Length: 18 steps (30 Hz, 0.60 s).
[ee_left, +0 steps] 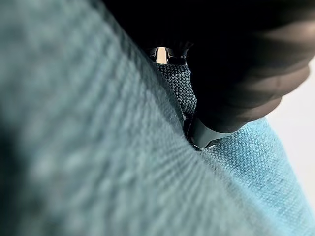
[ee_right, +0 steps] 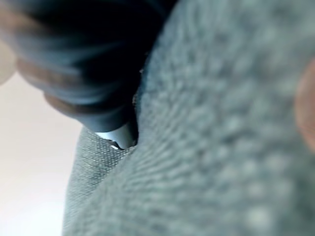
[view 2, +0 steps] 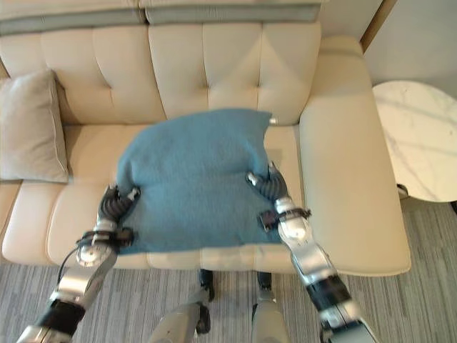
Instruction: Pick up all the scattered cushions and arrange them neatly on the sofa.
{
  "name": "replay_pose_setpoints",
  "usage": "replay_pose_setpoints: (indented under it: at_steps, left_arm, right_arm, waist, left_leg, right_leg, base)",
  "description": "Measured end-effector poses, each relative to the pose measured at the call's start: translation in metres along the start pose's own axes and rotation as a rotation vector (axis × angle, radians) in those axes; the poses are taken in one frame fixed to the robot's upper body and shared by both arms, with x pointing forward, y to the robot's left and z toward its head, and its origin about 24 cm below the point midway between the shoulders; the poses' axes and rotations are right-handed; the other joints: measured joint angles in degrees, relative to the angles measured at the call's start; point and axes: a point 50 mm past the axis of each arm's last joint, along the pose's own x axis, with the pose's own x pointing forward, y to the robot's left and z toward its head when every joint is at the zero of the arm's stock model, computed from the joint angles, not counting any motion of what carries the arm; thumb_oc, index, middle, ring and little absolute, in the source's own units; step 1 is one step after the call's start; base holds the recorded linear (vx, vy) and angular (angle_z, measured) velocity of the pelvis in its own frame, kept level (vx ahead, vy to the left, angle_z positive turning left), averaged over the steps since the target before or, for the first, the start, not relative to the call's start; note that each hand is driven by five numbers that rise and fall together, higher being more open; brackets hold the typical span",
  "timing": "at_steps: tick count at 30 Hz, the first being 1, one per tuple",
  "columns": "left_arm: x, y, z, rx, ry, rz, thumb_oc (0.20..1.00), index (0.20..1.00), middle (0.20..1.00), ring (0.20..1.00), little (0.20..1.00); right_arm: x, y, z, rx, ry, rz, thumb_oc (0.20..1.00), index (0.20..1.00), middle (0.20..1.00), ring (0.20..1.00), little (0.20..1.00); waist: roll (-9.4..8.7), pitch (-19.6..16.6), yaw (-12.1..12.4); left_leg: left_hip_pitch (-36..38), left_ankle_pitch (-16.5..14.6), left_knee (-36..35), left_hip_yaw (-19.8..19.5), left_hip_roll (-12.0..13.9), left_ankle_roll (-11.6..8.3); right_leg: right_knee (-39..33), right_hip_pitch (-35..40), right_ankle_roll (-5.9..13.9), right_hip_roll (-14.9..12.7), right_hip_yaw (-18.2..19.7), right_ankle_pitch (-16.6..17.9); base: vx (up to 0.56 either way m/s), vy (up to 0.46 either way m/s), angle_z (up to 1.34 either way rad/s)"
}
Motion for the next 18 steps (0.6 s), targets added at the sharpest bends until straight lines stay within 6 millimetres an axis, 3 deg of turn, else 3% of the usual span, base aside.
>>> replay_pose_setpoints:
  at_steps: [2, 4, 6, 9, 12, 13, 14, 15, 18]
  left_arm:
    - [0.038, -0.005, 0.032, 0.059, -0.084, 0.045, 0.2, 0.2, 0.2, 0.2, 0.2]
    - [0.06, -0.008, 0.065, 0.071, -0.178, 0.08, 0.2, 0.2, 0.2, 0.2, 0.2]
    - [0.086, -0.009, 0.113, 0.09, -0.287, 0.125, 0.2, 0.2, 0.2, 0.2, 0.2]
    - [0.098, -0.009, 0.156, 0.075, -0.408, 0.167, 0.2, 0.2, 0.2, 0.2, 0.2]
    - [0.117, -0.002, 0.209, 0.122, -0.472, 0.232, 0.2, 0.2, 0.2, 0.2, 0.2]
    - [0.119, -0.002, 0.221, 0.116, -0.483, 0.241, 0.598, 0.598, 0.598, 0.598, 0.598]
    - [0.119, 0.001, 0.228, 0.103, -0.496, 0.252, 1.0, 1.0, 1.0, 1.0, 1.0]
    - [0.123, 0.006, 0.236, 0.112, -0.483, 0.261, 1.0, 1.0, 1.0, 1.0, 1.0]
    - [0.124, 0.015, 0.254, 0.096, -0.494, 0.28, 1.0, 1.0, 1.0, 1.0, 1.0]
  right_arm:
    - [0.041, -0.006, 0.024, -0.046, -0.051, -0.079, 0.2, 0.2, 0.2, 0.2, 0.2]
    - [0.059, -0.013, 0.045, -0.06, -0.109, -0.145, 0.2, 0.2, 0.2, 0.2, 0.2]
    - [0.082, -0.024, 0.076, -0.066, -0.172, -0.234, 0.2, 0.2, 0.2, 0.2, 0.2]
    - [0.096, -0.037, 0.105, -0.062, -0.25, -0.328, 0.2, 0.2, 0.2, 0.2, 0.2]
    - [0.117, -0.045, 0.151, -0.103, -0.328, -0.391, 0.2, 0.2, 0.2, 0.2, 0.2]
    - [0.12, -0.048, 0.162, -0.113, -0.35, -0.402, 0.2, 0.2, 0.2, 0.2, 0.2]
    - [0.121, -0.051, 0.17, -0.112, -0.376, -0.418, 0.523, 0.523, 0.523, 0.523, 0.523]
    - [0.125, -0.055, 0.178, -0.153, -0.376, -0.43, 1.0, 1.0, 1.0, 1.0, 1.0]
    - [0.128, -0.064, 0.189, -0.185, -0.384, -0.452, 1.0, 1.0, 1.0, 1.0, 1.0]
  waist:
    - [0.49, 1.0, 0.8]
    - [1.17, 2.5, 1.5]
    - [2.2, 3.4, 1.8]
    - [3.1, 4.2, 2.5]
    - [3.3, 4.3, 2.5]
    - [3.3, 4.3, 2.6]
    - [3.3, 4.3, 2.6]
    - [3.31, 4.3, 2.7]
    - [3.31, 4.3, 3.1]
  left_leg:
    - [-3.1, 1.6, -0.1, 0.0, 0.2, 0.6]
    - [-4.3, 2.4, -0.1, -0.4, 0.3, 0.71]
    - [-6.7, 2.8, 0.0, -1.6, 0.3, 0.6]
    - [-8.7, 3.1, 0.0, -2.4, 0.3, 0.75]
    - [-12.8, 4.1, 0.0, -4.4, 0.3, -0.13]
    - [-13.7, 4.3, 0.0, -4.9, 0.3, -0.47]
    - [-14.6, 4.4, 0.0, -5.1, 0.3, -0.44]
    - [-15.7, 4.8, 0.2, -6.0, 0.2, -0.67]
    - [-17.3, 4.8, 0.2, -6.9, 0.1, -0.72]
  right_leg:
    - [-0.2, -3.1, -0.36, 0.3, -0.1, 1.2]
    - [-0.3, -4.1, -0.69, 0.3, -0.3, 1.7]
    - [-0.3, -6.0, -0.79, 0.3, -1.3, 1.9]
    - [0.0, -7.8, -0.76, 0.3, -1.9, 1.9]
    - [0.2, -11.4, -0.81, 0.3, -2.9, 1.9]
    - [0.4, -12.4, -0.82, 0.3, -3.1, 1.9]
    - [0.9, -13.4, -0.83, 0.3, -3.4, 1.7]
    - [2.8, -15.3, -0.8, 0.2, -3.5, 1.2]
    - [7.2, -18.8, -0.68, -0.2, -3.7, -0.9]
  base:
    - [-0.05, -0.063, 0.02]
    - [-0.04, -0.052, 0.06]
    - [-0.02, -0.048, 0.17]
    - [-0.03, -0.044, 0.12]
    - [-0.01, -0.03, 0.11]
    - [-0.01, -0.053, 0.14]
    - [-0.01, -0.08, 0.11]
    - [0.0, -0.057, 0.07]
    - [0.0, -0.036, 0.08]
